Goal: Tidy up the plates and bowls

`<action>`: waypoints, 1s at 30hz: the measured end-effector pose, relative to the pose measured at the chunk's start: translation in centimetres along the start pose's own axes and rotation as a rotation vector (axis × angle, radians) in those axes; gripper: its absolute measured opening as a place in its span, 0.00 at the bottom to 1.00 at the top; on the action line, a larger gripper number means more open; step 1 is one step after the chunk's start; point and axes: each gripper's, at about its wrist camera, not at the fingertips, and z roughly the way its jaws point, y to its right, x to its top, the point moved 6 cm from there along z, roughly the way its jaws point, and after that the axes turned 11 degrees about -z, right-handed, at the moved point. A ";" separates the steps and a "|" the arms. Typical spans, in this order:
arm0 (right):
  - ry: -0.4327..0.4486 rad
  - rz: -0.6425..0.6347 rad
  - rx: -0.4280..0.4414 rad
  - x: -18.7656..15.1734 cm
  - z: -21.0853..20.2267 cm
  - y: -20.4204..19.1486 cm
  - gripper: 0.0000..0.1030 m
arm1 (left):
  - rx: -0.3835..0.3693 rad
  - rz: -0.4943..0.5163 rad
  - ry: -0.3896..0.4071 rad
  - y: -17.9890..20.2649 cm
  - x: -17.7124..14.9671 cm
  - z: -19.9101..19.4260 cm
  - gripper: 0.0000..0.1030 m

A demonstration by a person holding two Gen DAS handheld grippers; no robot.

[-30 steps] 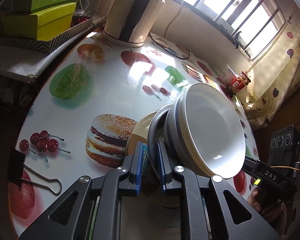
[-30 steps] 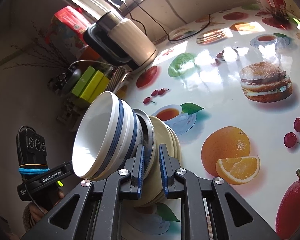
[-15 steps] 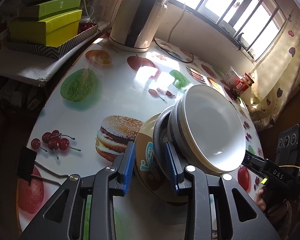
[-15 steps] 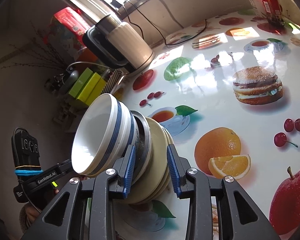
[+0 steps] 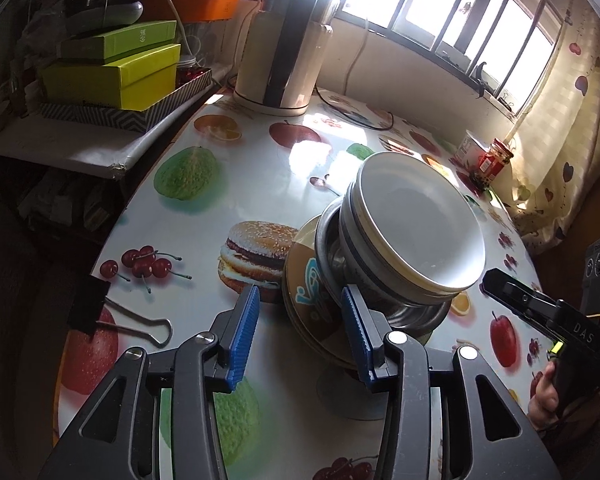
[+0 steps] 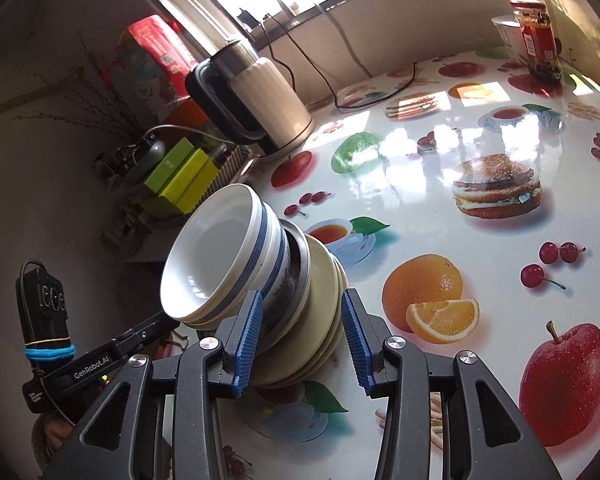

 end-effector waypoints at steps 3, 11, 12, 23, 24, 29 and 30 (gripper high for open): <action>0.012 -0.031 -0.023 -0.4 -0.7 -0.6 0.45 | 0.031 0.009 0.028 -0.2 -0.5 -0.5 0.43; 0.015 -0.099 -0.094 -2.4 -2.0 -1.3 0.49 | 0.078 0.022 0.047 -0.2 -2.8 -0.9 0.48; 0.018 -0.106 -0.102 -2.6 -2.2 -1.4 0.51 | 0.086 0.021 0.053 -0.3 -3.1 -0.9 0.48; 0.001 -0.186 -0.196 -5.5 -2.6 -1.8 0.59 | 0.168 0.078 0.039 0.0 -6.9 0.0 0.48; -0.004 -0.189 -0.202 -5.8 -2.6 -1.8 0.60 | 0.172 0.082 0.038 0.0 -7.2 0.1 0.48; -0.018 -0.219 -0.255 -7.0 -2.4 -2.0 0.63 | 0.189 0.095 0.038 0.2 -8.1 0.2 0.48; -0.026 -0.232 -0.264 -7.3 -2.2 -2.1 0.64 | 0.194 0.097 0.039 0.2 -8.3 0.2 0.48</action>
